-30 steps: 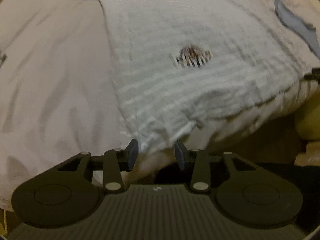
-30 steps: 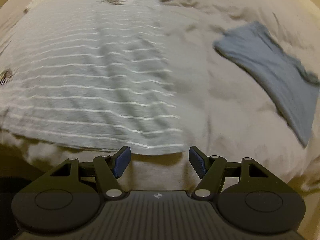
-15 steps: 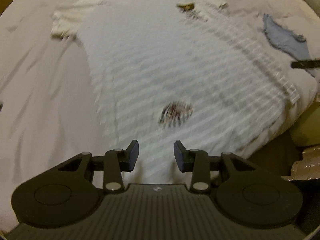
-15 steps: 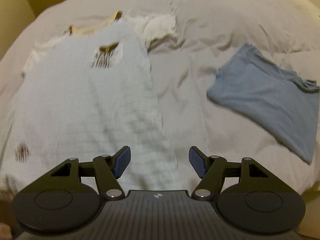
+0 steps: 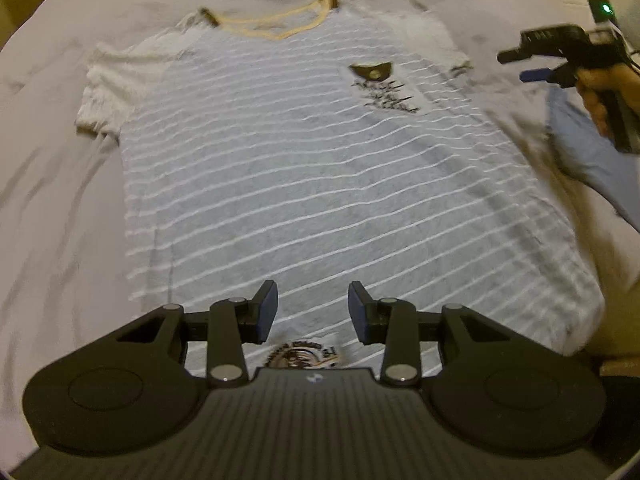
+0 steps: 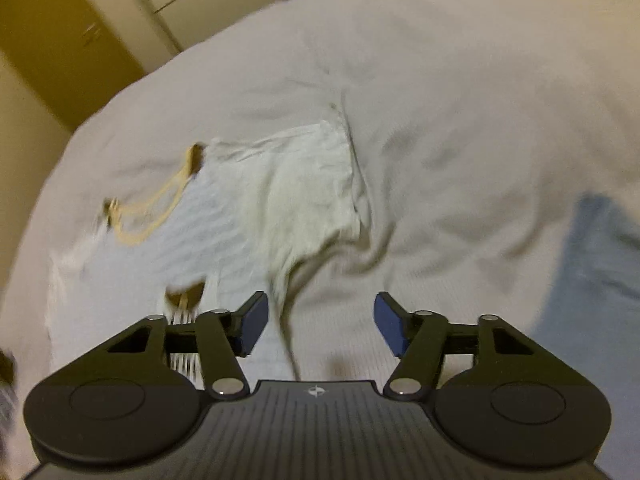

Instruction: Fold clothes

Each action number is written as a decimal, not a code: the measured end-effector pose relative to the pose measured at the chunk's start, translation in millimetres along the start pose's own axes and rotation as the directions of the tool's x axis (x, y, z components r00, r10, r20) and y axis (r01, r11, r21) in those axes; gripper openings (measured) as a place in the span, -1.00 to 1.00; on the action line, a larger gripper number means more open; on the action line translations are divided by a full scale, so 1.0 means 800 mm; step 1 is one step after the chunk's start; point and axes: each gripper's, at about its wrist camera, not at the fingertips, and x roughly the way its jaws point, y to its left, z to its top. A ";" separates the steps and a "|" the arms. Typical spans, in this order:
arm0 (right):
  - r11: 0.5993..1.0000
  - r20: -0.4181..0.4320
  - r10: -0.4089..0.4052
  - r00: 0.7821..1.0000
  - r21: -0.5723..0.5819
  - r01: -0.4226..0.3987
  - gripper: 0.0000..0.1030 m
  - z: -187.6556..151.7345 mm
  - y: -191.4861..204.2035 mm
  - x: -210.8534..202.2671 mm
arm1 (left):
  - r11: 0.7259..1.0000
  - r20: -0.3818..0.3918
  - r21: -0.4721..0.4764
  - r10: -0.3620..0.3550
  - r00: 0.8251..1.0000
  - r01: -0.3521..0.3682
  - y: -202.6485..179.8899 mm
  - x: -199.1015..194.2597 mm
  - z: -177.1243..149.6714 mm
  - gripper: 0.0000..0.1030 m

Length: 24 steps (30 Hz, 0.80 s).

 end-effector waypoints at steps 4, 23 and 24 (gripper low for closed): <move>0.988 -0.046 0.062 0.997 0.145 -0.055 0.06 0.037 -0.032 0.068 | 0.997 -0.051 -0.076 0.019 0.999 -0.023 -0.031 0.017 0.003 -0.36; 0.991 -0.079 -0.080 0.994 -0.116 0.071 -0.39 0.050 -0.015 0.069 | 0.983 -0.093 -0.114 0.134 0.987 -0.144 -0.019 0.033 0.017 -0.33; 0.990 -0.085 -0.069 0.994 -0.130 0.058 -0.37 0.040 -0.009 0.059 | 0.980 -0.098 -0.122 0.147 0.984 -0.158 -0.012 0.032 0.010 -0.33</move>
